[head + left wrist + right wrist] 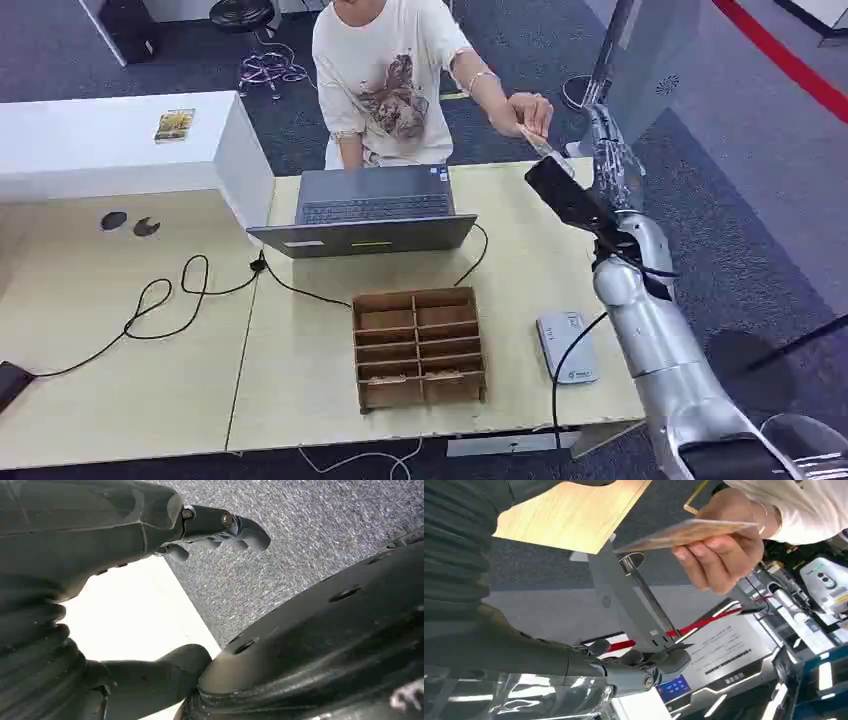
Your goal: Pass the card to the sensor for recognition and then transmit it.
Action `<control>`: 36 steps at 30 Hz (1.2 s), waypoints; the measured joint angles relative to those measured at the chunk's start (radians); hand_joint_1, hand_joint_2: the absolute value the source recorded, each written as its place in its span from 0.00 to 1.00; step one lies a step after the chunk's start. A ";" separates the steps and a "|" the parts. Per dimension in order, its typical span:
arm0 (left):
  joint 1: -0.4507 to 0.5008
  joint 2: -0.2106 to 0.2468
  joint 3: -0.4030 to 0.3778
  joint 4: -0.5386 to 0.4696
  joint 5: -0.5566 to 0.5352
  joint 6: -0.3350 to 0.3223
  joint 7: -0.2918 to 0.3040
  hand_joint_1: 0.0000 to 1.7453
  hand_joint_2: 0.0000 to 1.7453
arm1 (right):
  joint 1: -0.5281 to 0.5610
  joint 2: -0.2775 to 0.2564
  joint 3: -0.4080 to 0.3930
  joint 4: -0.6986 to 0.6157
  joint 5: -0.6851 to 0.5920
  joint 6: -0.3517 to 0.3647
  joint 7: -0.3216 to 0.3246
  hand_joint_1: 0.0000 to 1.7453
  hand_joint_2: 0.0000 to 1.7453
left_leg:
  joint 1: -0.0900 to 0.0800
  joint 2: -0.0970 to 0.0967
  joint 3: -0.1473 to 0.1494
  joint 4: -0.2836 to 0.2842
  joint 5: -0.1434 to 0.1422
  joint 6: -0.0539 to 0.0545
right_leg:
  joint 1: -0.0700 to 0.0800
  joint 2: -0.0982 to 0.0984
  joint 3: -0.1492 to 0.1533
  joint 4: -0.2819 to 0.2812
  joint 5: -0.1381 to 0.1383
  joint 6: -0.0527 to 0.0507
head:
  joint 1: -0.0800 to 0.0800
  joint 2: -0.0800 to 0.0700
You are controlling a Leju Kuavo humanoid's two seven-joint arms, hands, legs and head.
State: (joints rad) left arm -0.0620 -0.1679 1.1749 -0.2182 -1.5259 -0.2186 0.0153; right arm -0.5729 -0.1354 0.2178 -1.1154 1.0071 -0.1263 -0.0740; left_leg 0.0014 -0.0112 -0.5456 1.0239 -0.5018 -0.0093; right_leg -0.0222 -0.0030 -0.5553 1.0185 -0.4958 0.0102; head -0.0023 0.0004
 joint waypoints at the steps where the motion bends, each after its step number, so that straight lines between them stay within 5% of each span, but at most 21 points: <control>1: 0.000 0.000 0.000 0.000 0.000 0.000 0.000 0.00 1.00 | -0.003 0.001 -0.004 0.007 0.001 -0.002 0.000 0.00 1.00 | 0.000 0.000 0.000 0.000 0.000 0.000 | 0.000 0.000 0.000 0.000 0.000 0.000 | 0.000 0.000; 3: 0.000 0.000 0.000 0.000 0.000 0.000 0.000 0.00 1.00 | -0.007 0.005 -0.016 0.018 0.006 -0.002 0.000 0.13 1.00 | 0.000 0.000 0.000 0.000 0.000 0.000 | 0.000 0.000 0.000 0.000 0.000 0.000 | 0.000 0.000; 5: 0.000 0.000 0.000 0.000 0.000 -0.001 0.000 0.00 1.00 | -0.014 0.009 -0.030 0.028 0.008 -0.003 0.000 0.82 1.00 | 0.000 0.000 0.000 0.000 0.000 0.000 | 0.000 0.000 0.000 0.000 0.000 0.000 | 0.000 0.000; 8: 0.000 0.000 0.000 0.000 0.001 -0.002 0.000 0.00 1.00 | -0.023 0.015 -0.045 0.039 0.011 -0.002 -0.001 1.00 1.00 | 0.000 0.000 0.000 0.000 0.000 0.000 | 0.000 0.000 0.000 0.000 0.000 0.000 | 0.000 0.000; 36: 0.000 0.000 0.000 0.000 0.008 -0.002 0.000 0.00 1.00 | -0.026 0.031 -0.107 0.061 0.011 -0.003 -0.023 1.00 1.00 | 0.000 0.000 0.000 0.000 0.000 0.000 | 0.000 0.000 -0.001 0.000 0.000 0.000 | 0.000 0.000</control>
State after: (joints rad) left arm -0.0617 -0.1675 1.1746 -0.2182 -1.5183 -0.2209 0.0153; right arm -0.5990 -0.1045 0.1110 -1.0544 1.0185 -0.1293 -0.0965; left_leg 0.0013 -0.0113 -0.5461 1.0240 -0.5017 -0.0093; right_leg -0.0223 -0.0032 -0.5560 1.0184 -0.4958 0.0102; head -0.0023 0.0000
